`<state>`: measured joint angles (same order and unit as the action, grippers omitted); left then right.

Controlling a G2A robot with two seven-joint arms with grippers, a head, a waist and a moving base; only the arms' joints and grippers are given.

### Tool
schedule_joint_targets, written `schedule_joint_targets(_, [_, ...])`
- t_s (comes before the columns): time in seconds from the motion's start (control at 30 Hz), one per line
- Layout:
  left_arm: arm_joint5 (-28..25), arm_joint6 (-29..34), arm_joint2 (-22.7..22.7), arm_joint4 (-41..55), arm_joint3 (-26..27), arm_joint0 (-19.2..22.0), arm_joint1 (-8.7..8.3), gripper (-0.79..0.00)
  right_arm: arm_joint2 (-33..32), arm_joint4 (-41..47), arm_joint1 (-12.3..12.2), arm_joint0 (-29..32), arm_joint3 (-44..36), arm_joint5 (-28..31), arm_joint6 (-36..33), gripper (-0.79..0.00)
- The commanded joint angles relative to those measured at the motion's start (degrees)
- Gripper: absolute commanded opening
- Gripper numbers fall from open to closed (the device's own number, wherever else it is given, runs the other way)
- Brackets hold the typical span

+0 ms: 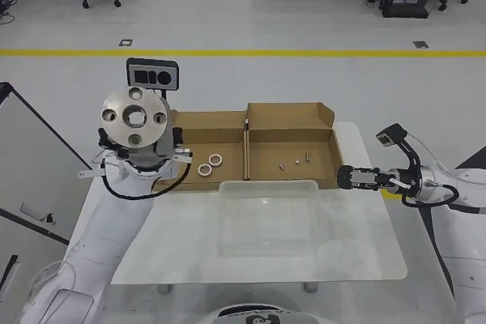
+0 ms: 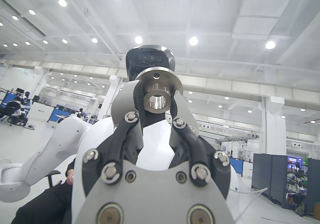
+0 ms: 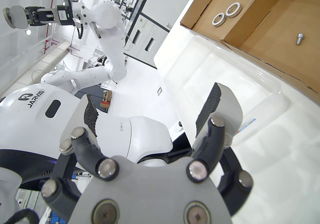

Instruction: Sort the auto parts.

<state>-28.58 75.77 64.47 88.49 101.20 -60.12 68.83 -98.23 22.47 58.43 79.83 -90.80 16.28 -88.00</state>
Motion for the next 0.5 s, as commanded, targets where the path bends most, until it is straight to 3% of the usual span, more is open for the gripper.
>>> schedule_joint_targets(0.0, [1.34, 1.30, 1.08, 0.05, -0.70, -0.46, 1.34, -0.785, 0.00, 0.00, 0.00, 0.00, 0.00, 0.00, 0.00, 0.000])
schedule_joint_targets(0.23, [3.10, 3.06, 4.78, -5.90, -2.54, -1.58, 5.15, -0.785, 0.00, 0.00, 0.00, 0.00, 0.00, 0.00, 0.00, 0.000])
schedule_joint_targets(0.47, [1.98, 1.94, 7.37, -17.89, -2.76, -2.26, 7.44, -0.785, 0.00, 0.00, 0.00, 0.00, 0.00, 0.00, 0.00, 0.000])
